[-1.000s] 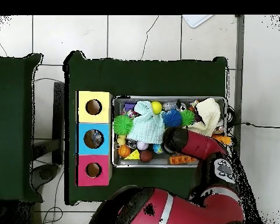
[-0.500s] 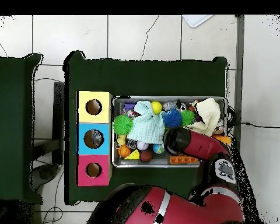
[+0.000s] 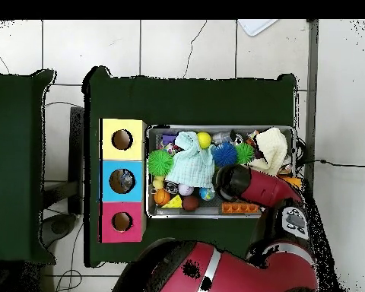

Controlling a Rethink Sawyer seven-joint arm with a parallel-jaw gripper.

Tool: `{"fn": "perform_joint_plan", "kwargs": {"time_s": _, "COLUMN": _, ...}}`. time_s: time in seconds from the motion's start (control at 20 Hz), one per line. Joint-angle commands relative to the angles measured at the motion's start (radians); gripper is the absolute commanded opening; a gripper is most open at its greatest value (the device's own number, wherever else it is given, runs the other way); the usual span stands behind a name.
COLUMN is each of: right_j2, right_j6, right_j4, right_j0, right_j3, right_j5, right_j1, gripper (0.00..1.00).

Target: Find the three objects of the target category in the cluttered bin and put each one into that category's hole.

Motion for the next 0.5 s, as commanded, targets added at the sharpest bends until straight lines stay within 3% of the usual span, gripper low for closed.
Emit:
{"fn": "perform_joint_plan", "kwargs": {"time_s": 0.05, "right_j2": 0.04, "right_j6": 0.118, "right_j4": 0.024, "right_j0": 0.006, "right_j3": -0.023, "right_j5": 0.139, "right_j1": 0.122, "gripper": 0.0}}
{"fn": "perform_joint_plan", "kwargs": {"time_s": 0.25, "right_j2": 0.025, "right_j6": 0.123, "right_j4": 0.022, "right_j0": 0.03, "right_j3": 0.001, "right_j5": 0.189, "right_j1": 0.075, "gripper": 0.0}}
{"fn": "perform_joint_plan", "kwargs": {"time_s": 0.5, "right_j2": 0.038, "right_j6": 0.092, "right_j4": 0.035, "right_j0": 0.033, "right_j3": 0.061, "right_j5": 0.279, "right_j1": -0.056, "gripper": 0.0}}
